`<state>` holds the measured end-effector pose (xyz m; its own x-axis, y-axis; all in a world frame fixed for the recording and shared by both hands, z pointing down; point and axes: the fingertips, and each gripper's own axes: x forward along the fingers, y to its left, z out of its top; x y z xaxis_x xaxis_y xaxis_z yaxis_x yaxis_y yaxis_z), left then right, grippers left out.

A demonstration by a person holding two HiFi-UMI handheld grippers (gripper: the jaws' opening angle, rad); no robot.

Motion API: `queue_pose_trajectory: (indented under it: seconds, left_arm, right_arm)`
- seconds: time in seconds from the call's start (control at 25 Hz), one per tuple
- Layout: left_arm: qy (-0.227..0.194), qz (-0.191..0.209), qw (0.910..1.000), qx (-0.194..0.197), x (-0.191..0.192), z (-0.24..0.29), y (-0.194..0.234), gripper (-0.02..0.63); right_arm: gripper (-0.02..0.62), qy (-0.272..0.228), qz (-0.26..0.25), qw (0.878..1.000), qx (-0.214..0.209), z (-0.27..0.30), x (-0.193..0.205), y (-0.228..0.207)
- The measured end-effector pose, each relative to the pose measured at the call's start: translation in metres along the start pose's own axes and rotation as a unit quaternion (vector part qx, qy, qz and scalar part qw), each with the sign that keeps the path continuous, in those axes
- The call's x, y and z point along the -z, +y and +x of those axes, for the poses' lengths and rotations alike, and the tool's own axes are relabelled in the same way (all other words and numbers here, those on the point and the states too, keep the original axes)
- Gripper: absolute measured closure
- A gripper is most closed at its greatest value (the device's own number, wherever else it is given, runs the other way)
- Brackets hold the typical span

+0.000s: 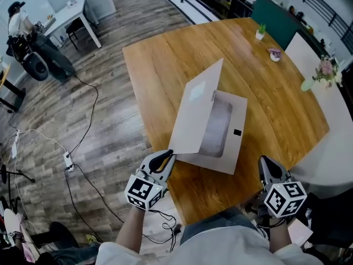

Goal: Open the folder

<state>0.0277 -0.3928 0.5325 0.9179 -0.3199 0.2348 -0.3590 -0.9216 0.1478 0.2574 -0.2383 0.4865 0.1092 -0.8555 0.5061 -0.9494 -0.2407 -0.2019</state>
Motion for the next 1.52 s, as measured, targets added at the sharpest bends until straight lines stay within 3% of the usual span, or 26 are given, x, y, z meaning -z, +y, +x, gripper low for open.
queue_pose_trajectory:
  seconds: [0.28, 0.6, 1.0, 1.2, 1.4, 1.52]
  left_arm:
    - [-0.032, -0.068, 0.9933, -0.088, -0.001, -0.019, 0.043, 0.589]
    - [-0.043, -0.157, 0.9708, -0.176, 0.014, -0.034, 0.094, 0.603]
    - [-0.019, -0.265, 0.9312, -0.25, 0.052, -0.039, 0.136, 0.601]
    - [0.01, -0.325, 0.9012, -0.286, 0.077, -0.039, 0.154, 0.598]
    - [0.033, -0.394, 0.8717, -0.29, 0.098, -0.034, 0.158, 0.591]
    - [0.044, -0.411, 0.8628, -0.291, 0.104, -0.03, 0.151, 0.586]
  right_arm:
    - [0.594, 0.008, -0.015, 1.0, -0.023, 0.015, -0.006, 0.02]
    - [0.594, 0.018, -0.02, 0.999, -0.034, 0.036, -0.013, 0.028]
    - [0.594, 0.039, -0.021, 0.998, -0.055, 0.066, -0.013, 0.04]
    - [0.594, 0.047, -0.019, 0.997, -0.063, 0.079, -0.008, 0.041]
    - [0.594, 0.054, -0.014, 0.996, -0.066, 0.086, -0.006, 0.041]
    - [0.594, 0.055, -0.012, 0.996, -0.067, 0.089, -0.006, 0.036]
